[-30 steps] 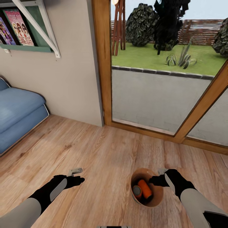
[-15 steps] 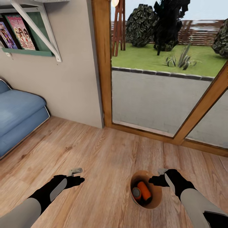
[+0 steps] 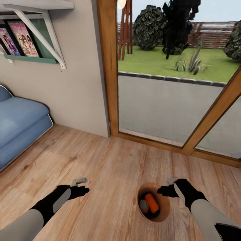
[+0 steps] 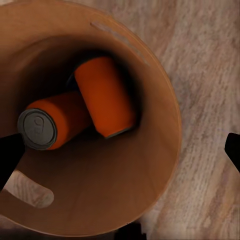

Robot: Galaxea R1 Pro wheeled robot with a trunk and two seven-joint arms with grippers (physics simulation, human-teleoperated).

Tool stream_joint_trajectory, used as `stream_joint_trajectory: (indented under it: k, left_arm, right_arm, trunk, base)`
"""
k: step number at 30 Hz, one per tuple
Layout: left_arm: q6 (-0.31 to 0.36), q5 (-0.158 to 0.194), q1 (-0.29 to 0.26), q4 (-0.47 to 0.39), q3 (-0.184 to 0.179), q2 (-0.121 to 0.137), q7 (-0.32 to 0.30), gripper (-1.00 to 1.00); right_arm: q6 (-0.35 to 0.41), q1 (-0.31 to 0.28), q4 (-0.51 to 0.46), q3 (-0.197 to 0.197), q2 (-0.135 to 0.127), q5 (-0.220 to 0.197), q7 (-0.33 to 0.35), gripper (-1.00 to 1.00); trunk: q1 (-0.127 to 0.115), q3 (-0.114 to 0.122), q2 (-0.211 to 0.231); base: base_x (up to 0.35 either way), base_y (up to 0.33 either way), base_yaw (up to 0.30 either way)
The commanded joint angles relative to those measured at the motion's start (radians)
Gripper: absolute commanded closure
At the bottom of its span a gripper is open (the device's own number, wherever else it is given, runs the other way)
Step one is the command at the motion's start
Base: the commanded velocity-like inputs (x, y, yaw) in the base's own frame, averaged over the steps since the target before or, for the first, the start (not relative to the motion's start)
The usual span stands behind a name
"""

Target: Put the three can of soda from the living room inside the tash can in the kitchen.

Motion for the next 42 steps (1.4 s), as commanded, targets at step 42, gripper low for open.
stream_joint_trajectory:
  k: [42]
  left_arm:
    - [-0.011, -0.002, 0.000, 0.000, -0.002, 0.000, -0.003, -1.00]
  right_arm:
    - [-0.026, 0.007, 0.000, 0.002, 0.016, -0.008, -0.003, -1.00]
  trunk:
    - [-0.161, 0.132, 0.294]
  base:
    - [0.000, 0.000, 0.000]
